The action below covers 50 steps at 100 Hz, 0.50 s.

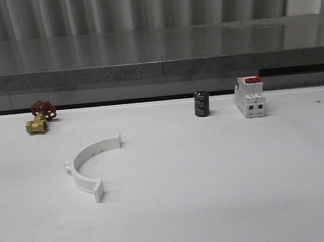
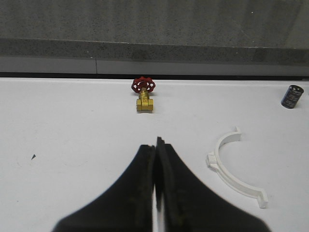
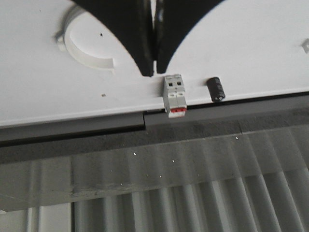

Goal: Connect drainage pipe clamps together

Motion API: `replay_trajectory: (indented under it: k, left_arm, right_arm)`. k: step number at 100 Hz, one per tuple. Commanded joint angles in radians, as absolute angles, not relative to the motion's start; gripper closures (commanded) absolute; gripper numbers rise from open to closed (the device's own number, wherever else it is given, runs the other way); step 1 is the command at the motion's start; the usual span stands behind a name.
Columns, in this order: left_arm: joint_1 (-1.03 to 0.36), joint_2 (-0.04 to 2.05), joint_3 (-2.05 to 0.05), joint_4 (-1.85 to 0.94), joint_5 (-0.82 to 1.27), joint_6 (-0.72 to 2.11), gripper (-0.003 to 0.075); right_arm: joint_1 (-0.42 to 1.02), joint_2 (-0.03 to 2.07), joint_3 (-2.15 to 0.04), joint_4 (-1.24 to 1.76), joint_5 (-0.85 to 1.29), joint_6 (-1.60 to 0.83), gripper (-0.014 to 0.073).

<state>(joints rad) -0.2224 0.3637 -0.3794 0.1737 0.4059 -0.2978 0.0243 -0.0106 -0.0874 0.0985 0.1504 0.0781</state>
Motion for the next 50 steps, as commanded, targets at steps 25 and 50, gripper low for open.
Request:
replay_trajectory:
  k: [25,50]
  left_arm:
    - [-0.218,0.367,-0.407,0.186,0.338,-0.298,0.0741]
    - [-0.218,0.367,-0.407,0.186,0.338,-0.298,0.0741]
  right_arm:
    - [0.025,0.406,-0.617,0.099,0.53,0.071,0.066]
    - [0.025,0.694,-0.787,0.1,0.675,0.071,0.0659]
